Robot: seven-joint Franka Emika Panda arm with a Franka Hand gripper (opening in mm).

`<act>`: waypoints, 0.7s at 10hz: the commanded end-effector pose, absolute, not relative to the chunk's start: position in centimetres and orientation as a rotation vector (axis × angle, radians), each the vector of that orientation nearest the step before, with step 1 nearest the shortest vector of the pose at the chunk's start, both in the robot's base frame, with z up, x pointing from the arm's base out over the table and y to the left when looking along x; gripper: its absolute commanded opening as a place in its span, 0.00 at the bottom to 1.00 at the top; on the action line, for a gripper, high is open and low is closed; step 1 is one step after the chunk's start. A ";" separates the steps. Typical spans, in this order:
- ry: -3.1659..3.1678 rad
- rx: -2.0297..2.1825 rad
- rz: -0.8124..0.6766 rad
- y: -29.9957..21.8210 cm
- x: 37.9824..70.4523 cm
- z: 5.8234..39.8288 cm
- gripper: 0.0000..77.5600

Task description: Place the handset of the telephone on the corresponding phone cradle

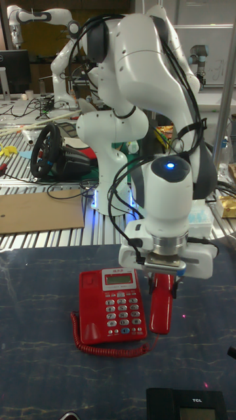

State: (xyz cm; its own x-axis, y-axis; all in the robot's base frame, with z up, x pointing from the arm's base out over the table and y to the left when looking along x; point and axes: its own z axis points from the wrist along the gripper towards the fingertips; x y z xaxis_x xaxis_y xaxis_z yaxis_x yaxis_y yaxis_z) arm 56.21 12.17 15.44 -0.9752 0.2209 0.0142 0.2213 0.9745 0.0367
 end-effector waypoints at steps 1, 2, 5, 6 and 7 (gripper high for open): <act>-3.112 -0.314 -0.062 10.9 57.0 15.9 0.02; -3.110 -0.311 -0.062 10.6 57.2 15.9 0.02; -3.106 -0.292 -0.067 9.2 57.8 16.2 0.02; -3.105 -0.286 -0.066 9.0 57.7 16.2 0.02; -3.104 -0.277 -0.065 8.9 57.7 16.2 0.02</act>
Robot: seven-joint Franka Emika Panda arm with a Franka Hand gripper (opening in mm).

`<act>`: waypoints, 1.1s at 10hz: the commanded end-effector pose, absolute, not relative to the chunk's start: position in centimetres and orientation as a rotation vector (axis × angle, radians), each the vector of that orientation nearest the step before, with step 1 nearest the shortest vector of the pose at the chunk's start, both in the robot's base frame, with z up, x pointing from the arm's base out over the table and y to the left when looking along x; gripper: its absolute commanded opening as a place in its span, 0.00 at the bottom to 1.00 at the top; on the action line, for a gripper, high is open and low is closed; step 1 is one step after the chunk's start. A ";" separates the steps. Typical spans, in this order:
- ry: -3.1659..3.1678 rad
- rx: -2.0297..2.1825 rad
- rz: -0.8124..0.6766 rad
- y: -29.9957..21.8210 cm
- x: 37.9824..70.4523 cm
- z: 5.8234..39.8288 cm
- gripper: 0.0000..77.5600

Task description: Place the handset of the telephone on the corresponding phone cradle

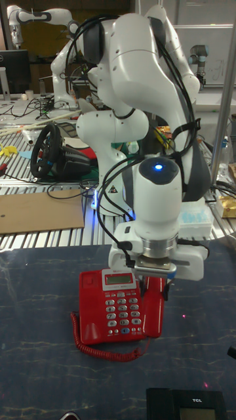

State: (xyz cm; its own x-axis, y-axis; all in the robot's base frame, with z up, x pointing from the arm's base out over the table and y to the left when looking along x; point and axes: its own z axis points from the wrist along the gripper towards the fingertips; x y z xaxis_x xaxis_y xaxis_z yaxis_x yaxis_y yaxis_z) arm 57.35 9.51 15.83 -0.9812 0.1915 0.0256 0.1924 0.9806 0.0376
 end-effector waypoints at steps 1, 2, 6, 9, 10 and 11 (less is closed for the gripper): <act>-3.105 -0.270 -0.070 8.9 57.7 16.2 0.02; -3.109 -0.294 -0.079 8.9 57.7 16.2 0.02; -3.079 -0.539 -0.047 8.9 57.7 16.2 0.02; -3.069 -0.631 -0.056 8.9 57.7 16.2 0.02; -3.079 -0.672 -0.061 8.9 57.7 16.2 0.02; -3.079 -0.714 -0.064 8.9 57.7 16.2 0.02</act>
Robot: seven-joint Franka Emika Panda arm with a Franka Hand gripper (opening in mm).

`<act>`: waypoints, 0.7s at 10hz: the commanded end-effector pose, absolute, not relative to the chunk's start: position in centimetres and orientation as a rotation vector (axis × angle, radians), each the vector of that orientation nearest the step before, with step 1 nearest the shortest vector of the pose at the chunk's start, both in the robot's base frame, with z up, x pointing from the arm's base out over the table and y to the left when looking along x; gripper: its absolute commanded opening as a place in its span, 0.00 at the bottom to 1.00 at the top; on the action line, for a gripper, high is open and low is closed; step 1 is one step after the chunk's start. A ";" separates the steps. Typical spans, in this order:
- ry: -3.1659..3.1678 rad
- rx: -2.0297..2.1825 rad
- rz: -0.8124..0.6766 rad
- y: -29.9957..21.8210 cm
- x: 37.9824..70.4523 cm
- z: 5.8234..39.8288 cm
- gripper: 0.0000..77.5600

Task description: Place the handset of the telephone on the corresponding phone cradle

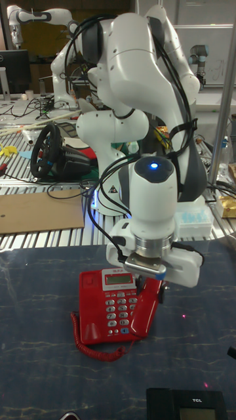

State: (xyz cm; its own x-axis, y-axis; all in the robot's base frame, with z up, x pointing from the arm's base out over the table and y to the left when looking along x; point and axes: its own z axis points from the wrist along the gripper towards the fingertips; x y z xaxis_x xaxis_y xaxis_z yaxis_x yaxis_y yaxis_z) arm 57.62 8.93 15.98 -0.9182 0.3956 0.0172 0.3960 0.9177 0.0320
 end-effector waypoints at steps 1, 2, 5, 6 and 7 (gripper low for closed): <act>-3.078 -0.739 -0.066 8.9 57.7 16.2 0.02; -3.078 -0.756 -0.063 8.9 57.7 16.2 0.02; -3.069 -0.673 -0.057 8.2 58.1 16.3 0.02; -3.069 -0.635 -0.055 7.7 58.1 16.6 0.02; -3.067 -0.615 -0.052 7.6 58.1 16.8 0.02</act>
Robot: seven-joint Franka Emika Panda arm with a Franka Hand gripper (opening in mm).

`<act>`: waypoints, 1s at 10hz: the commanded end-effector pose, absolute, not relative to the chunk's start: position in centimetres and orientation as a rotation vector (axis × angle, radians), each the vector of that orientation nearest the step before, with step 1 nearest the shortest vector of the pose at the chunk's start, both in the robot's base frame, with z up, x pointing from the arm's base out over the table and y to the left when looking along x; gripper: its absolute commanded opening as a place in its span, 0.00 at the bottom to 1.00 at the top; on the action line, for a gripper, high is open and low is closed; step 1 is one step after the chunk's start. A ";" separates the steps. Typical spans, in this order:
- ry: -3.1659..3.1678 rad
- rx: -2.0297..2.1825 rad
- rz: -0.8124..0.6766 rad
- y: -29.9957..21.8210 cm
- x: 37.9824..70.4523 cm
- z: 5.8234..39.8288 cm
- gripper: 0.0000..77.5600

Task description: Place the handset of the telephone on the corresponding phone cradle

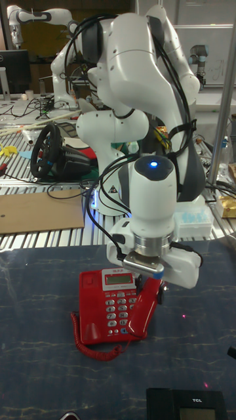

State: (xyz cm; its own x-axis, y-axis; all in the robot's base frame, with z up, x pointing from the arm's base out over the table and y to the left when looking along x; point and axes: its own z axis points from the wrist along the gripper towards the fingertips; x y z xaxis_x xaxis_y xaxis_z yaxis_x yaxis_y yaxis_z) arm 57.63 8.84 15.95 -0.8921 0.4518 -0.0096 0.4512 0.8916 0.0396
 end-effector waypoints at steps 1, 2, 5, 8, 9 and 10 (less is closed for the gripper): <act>3.115 0.556 0.047 6.9 58.2 16.8 0.02; 3.115 0.509 0.045 6.2 58.1 16.6 0.02; 3.136 0.383 0.047 3.9 58.5 16.6 0.02; 3.148 0.303 0.049 2.5 58.7 16.4 0.02; 3.151 0.276 0.048 2.4 58.4 16.2 0.02; 3.156 0.259 0.046 2.1 58.3 16.1 0.02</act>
